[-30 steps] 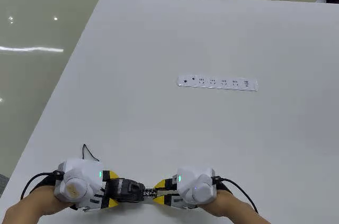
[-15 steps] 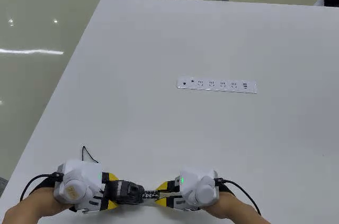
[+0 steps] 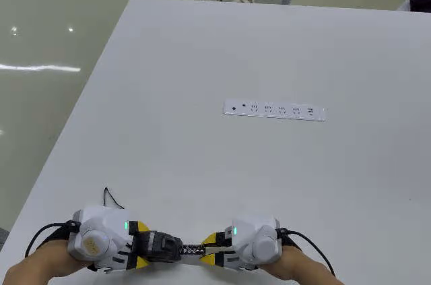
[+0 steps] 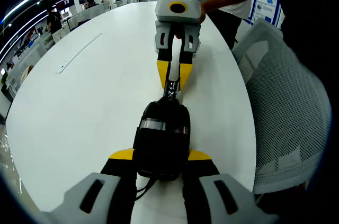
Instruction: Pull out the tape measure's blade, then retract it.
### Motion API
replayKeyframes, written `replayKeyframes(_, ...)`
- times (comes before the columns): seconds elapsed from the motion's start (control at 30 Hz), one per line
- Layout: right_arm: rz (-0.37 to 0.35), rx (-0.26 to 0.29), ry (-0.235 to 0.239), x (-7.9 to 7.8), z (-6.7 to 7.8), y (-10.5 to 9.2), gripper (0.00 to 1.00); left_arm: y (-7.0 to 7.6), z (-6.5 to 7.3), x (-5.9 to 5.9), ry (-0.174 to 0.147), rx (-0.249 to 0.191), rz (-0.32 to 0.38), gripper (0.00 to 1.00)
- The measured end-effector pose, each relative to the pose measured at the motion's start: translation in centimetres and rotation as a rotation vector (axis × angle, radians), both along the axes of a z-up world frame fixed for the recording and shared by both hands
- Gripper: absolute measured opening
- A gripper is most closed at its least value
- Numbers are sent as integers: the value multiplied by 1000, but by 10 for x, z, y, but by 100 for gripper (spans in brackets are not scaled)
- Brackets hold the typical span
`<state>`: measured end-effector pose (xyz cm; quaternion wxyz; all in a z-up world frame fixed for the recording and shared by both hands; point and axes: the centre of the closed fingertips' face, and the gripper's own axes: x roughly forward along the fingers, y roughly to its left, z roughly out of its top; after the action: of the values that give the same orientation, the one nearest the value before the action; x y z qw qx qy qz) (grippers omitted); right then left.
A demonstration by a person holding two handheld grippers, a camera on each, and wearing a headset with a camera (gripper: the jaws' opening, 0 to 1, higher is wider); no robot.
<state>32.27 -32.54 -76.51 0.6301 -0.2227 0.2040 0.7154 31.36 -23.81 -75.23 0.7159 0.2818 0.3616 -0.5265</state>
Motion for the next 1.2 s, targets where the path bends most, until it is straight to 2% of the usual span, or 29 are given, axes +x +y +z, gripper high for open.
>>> replayKeyframes(1.2, -7, -15, 8, 2, -1, -19, 9, -2, 0, 1, 2, -2, -3, 29)
